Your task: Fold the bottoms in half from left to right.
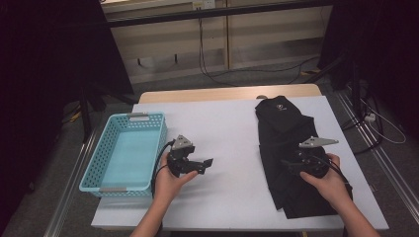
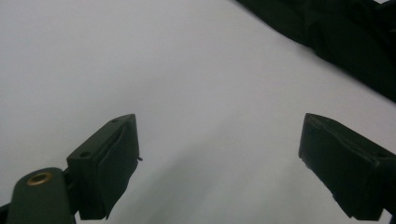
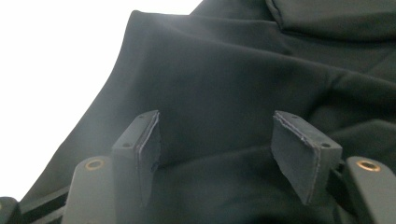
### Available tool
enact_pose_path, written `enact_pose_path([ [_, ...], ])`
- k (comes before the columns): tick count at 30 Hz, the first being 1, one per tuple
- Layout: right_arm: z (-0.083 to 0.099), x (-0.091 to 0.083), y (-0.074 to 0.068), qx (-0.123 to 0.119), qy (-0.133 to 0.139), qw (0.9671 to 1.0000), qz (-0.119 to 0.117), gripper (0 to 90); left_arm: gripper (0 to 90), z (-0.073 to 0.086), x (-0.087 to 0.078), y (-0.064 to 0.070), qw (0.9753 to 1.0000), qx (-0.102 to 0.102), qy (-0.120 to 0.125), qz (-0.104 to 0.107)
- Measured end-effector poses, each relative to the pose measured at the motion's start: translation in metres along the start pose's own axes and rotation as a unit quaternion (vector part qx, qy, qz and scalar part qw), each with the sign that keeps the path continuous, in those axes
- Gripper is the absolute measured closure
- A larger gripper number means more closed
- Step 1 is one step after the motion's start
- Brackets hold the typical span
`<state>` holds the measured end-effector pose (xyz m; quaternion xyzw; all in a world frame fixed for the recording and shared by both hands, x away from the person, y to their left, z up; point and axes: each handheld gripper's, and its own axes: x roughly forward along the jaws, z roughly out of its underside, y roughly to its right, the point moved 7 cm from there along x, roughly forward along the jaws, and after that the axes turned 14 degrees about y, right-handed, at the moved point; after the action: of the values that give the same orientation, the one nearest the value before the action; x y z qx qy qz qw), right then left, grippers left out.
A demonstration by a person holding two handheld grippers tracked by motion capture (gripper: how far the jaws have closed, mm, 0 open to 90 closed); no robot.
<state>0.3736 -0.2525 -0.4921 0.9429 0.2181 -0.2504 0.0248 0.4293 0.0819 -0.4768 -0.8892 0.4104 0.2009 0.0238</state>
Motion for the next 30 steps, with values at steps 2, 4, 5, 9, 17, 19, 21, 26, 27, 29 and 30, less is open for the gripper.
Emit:
enact_pose_path([
  [2,0.003,-0.005,0.001,0.002,0.0,1.0,0.002,33.7,11.7,0.001,0.0,-0.001,1.0,0.0,-0.001,0.0],
  [4,0.006,-0.009,0.002,0.004,0.0,1.0,0.003,33.8,11.3,0.002,0.001,-0.002,1.0,0.001,-0.002,0.0],
  [5,0.007,-0.011,0.002,0.006,-0.002,1.0,0.003,34.0,11.1,0.003,0.001,-0.002,1.0,0.004,-0.004,0.001],
  [9,0.008,-0.024,0.003,0.015,0.004,0.9999,0.004,34.5,10.5,0.003,-0.001,-0.001,1.0,0.007,-0.007,0.001],
  [17,0.021,-0.04,-0.004,0.0,-0.007,0.9997,-0.023,57.9,10.1,0.003,-0.006,-0.002,1.0,0.006,-0.006,-0.003],
  [19,0.026,-0.04,-0.009,-0.014,-0.021,0.9992,-0.032,60.9,10.1,0.004,-0.006,-0.002,0.9999,0.007,-0.007,-0.003],
  [21,0.03,-0.037,-0.014,-0.026,-0.034,0.9984,-0.038,59.8,10.1,0.003,-0.006,-0.001,1.0,0.004,-0.005,-0.004],
  [26,0.027,-0.026,-0.023,-0.033,-0.029,0.9981,-0.043,51.0,10.2,0.002,-0.005,-0.001,1.0,0.005,-0.003,-0.003],
  [27,0.026,-0.023,-0.025,-0.032,-0.028,0.9982,-0.043,49.5,10.2,0.003,-0.005,-0.002,1.0,0.007,-0.004,-0.004],
  [29,0.024,-0.017,-0.028,-0.028,-0.027,0.9983,-0.043,46.3,10.2,0.003,-0.005,-0.002,1.0,0.006,-0.006,-0.004],
  [30,0.022,-0.015,-0.029,-0.027,-0.023,0.9985,-0.042,44.3,10.2,0.003,-0.005,-0.002,0.9999,0.008,-0.007,-0.005],
])
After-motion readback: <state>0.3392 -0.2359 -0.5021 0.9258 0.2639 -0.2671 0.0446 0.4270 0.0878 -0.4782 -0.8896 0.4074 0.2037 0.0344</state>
